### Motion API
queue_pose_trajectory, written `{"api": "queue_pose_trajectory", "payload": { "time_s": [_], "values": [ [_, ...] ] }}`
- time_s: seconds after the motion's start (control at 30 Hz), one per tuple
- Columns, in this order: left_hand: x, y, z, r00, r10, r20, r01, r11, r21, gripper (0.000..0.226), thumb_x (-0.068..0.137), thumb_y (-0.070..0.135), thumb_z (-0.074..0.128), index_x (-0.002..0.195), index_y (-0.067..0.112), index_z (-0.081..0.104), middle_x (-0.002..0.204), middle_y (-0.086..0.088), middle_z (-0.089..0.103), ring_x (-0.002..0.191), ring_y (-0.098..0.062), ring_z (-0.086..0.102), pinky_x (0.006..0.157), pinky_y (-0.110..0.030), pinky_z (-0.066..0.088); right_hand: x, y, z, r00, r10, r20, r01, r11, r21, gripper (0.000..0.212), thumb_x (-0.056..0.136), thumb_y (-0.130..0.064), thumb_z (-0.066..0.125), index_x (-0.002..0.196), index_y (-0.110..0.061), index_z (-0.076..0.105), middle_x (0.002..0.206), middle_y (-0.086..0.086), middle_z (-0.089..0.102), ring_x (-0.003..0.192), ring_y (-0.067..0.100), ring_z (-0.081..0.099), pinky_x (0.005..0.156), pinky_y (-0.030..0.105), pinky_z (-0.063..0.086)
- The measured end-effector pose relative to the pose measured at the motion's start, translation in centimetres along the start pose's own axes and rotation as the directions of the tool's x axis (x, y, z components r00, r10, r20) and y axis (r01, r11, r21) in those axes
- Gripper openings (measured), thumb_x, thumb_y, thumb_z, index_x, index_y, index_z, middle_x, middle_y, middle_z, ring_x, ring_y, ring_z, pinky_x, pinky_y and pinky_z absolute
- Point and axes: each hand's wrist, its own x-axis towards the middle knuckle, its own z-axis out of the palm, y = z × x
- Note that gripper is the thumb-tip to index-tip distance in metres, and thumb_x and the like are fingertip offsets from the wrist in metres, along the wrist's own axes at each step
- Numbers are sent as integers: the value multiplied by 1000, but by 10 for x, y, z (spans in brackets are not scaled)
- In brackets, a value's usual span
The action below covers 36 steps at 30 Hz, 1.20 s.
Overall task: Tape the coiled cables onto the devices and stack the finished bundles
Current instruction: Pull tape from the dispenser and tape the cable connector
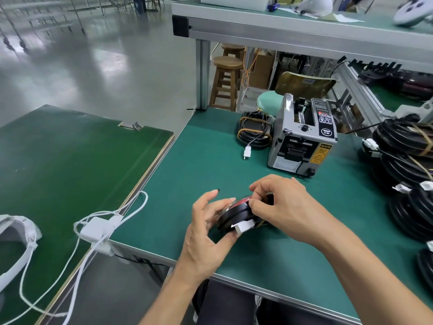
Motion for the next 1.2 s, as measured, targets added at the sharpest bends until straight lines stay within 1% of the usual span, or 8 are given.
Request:
{"api": "queue_pose_trajectory", "payload": {
  "time_s": [0.4, 0.57, 0.67, 0.73, 0.87, 1.03, 1.1, 1.2],
  "values": [
    [-1, -2, -1, 1000, -7, 9, 7, 1000, 2, 84, 91, 20, 82, 156, 41, 32, 143, 3, 69, 133, -26, 67, 113, -36, 52, -1, -12, -3, 998, 61, -14, -62, 996, -70, 23, 87, -32, 65, 66, -26, 61, 86, -4, 76, 95, 10, 66, 127, 44, 15],
    [-2, -3, -2, 1000, -9, 12, 9, 1000, 5, 83, 92, 21, 82, 155, 40, 32, 143, 3, 69, 133, -26, 67, 114, -38, 52, 0, -11, -5, 998, 58, -26, -59, 997, -46, 23, 85, -30, 66, 63, -23, 63, 87, -1, 77, 87, 8, 66, 125, 44, 25],
    [-1, -3, -1, 1000, -10, 9, 10, 1000, 11, 83, 91, 22, 82, 155, 41, 32, 143, 3, 69, 133, -25, 67, 113, -39, 53, 0, -10, -4, 998, 57, -15, -57, 998, 2, 21, 83, -30, 67, 63, -22, 66, 88, -1, 77, 71, 5, 62, 104, 38, 40],
    [-1, -4, -1, 1000, -11, 8, 11, 1000, 11, 84, 91, 22, 82, 155, 41, 32, 144, 3, 69, 134, -25, 67, 114, -39, 52, 1, -9, -4, 998, 59, -8, -58, 998, 21, 21, 83, -31, 68, 64, -21, 67, 90, 0, 77, 62, 3, 59, 91, 35, 36],
    [-2, -5, -2, 1000, -8, 8, 8, 1000, 9, 84, 91, 22, 83, 156, 42, 32, 143, 4, 69, 133, -25, 67, 113, -38, 53, 1, -7, -7, 995, 97, 3, -97, 994, 44, 25, 87, -34, 73, 67, -21, 69, 91, 0, 76, 83, 10, 69, 115, 47, 39],
    [-1, -6, -1, 1000, -7, 4, 7, 1000, 1, 85, 91, 22, 84, 156, 40, 33, 142, 3, 70, 133, -26, 67, 112, -34, 53, 0, -6, -7, 994, 105, 23, -106, 991, 77, 25, 88, -34, 74, 68, -21, 68, 93, -1, 76, 89, 9, 68, 120, 47, 35],
    [-1, -6, -1, 1000, -6, 3, 6, 1000, 2, 85, 91, 23, 84, 156, 40, 32, 142, 3, 69, 133, -25, 67, 112, -33, 52, 1, -5, -7, 994, 102, 27, -104, 990, 92, 24, 88, -34, 75, 68, -22, 68, 94, -4, 76, 87, 4, 67, 116, 43, 36],
    [-1, -3, 0, 1000, -4, -2, 4, 1000, -9, 82, 93, 35, 85, 156, 39, 32, 142, 3, 70, 133, -25, 68, 113, -34, 53, 1, 0, -6, 994, 100, 37, -104, 984, 143, 21, 87, -36, 76, 72, -24, 69, 98, -7, 75, 81, 0, 64, 90, 30, 39]
  ]
}}
